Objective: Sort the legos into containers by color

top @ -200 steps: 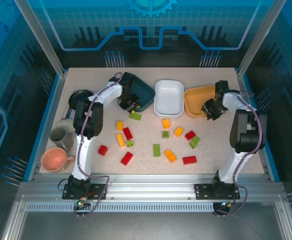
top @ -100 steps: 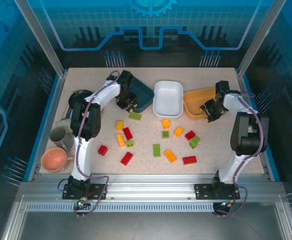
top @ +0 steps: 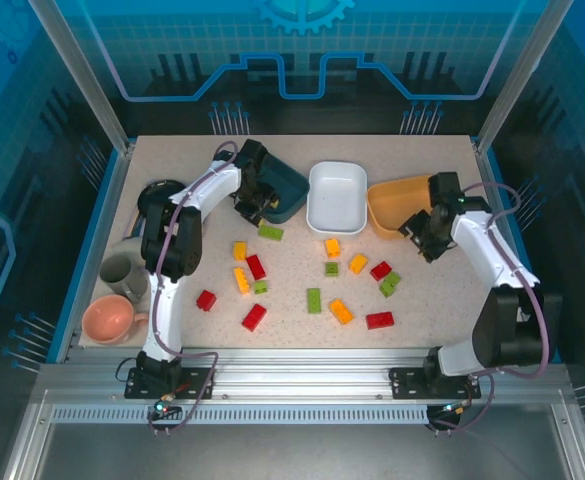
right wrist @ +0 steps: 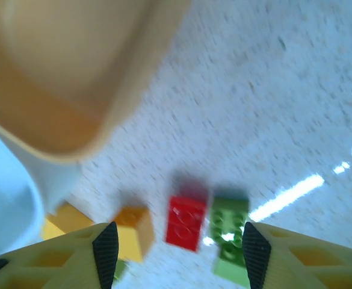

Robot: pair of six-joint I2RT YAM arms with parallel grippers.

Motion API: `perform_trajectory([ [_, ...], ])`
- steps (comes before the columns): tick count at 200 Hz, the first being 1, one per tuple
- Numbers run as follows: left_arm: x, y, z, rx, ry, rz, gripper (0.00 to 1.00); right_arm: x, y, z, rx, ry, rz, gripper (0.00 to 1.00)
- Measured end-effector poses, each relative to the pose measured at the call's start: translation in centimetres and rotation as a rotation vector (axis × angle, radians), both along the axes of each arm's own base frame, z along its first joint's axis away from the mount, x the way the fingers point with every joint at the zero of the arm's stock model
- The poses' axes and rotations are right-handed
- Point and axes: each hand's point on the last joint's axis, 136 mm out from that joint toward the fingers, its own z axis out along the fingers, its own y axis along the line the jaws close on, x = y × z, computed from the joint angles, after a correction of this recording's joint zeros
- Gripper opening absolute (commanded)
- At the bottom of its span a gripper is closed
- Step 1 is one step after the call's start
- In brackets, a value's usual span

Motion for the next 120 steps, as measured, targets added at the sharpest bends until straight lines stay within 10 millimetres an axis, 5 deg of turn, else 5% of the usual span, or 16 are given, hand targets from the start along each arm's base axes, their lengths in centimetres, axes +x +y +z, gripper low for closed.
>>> perform_trajectory([
  [39, -0.3, 0.1, 4.1, 0.028, -0.114, -0.047, 0.91, -3.9, 2.8, -0.9, -0.022, 0.075, 0.175, 0.69],
  [85, -5.2, -3.2, 11.8, -0.029, -0.393, -0.283, 0.91, -7.2, 5.3, -4.3, 0.006, 0.196, 0.292, 0.72],
  [120, -11.0, -6.3, 11.2, -0.121, -0.445, -0.499, 0.89, -7.7, 5.4, -6.8, 0.009, 0.263, 0.320, 0.71],
])
